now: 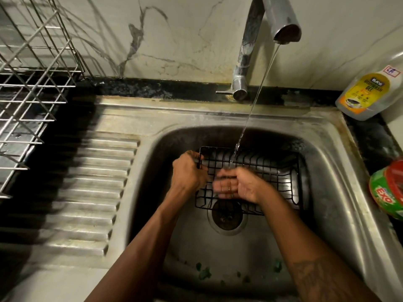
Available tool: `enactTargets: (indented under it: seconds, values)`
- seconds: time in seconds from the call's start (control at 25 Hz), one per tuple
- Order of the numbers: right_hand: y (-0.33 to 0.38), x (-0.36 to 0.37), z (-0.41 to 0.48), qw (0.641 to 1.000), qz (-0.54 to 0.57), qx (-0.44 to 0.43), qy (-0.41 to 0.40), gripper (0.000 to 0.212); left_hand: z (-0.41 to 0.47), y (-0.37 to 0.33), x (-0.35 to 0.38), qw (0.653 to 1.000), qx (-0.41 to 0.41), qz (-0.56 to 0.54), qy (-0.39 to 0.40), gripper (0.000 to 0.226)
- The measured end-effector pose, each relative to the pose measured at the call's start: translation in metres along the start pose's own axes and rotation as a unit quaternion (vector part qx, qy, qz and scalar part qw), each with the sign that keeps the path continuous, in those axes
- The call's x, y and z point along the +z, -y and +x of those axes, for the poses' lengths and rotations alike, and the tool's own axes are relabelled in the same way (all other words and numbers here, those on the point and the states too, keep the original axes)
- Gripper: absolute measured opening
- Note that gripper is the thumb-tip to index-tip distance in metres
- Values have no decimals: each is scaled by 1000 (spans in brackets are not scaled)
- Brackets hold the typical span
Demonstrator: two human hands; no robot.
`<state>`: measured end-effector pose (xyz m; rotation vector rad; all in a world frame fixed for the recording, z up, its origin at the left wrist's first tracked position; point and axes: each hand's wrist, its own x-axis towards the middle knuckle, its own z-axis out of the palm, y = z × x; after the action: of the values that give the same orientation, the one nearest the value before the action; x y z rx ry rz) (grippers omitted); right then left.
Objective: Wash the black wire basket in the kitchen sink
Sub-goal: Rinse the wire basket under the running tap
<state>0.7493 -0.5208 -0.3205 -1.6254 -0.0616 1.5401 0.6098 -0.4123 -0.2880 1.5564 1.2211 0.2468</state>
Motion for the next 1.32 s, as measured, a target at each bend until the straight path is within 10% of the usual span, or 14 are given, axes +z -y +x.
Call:
enactTargets:
  seconds: [0.12,0.28,0.48,0.68,0.84,0.96,1.16,1.32]
  values:
    - [2,-1,-3,998,-68,-6,0,25,10,9,-6,1000,-16,5,-18,35]
    - [12,-15,11,963,175,-167,-121,26,8,4,-18,999,3,32,-26,31]
    - [-5,-4,-2,995,-84,14,53,24,10,12,-34,998,-11,32,-54,25]
    - [9,-11,13,967,118,-172,-148,16,-8,-2,-40,989,20,120,-80,17]
    - [1,-7,7,994,57,-59,-72,21,-19,-7,-41,973,70,192,-104,5]
    - [-1,-7,-2,998,-61,10,15,28,-16,-4,-44,981,62,161,-89,13]
    - [10,-3,15,969,128,-153,-145,26,-16,-13,-42,993,60,42,-95,9]
    - [8,-2,9,989,121,-77,-30,25,-20,-28,-43,972,119,-17,-199,30]
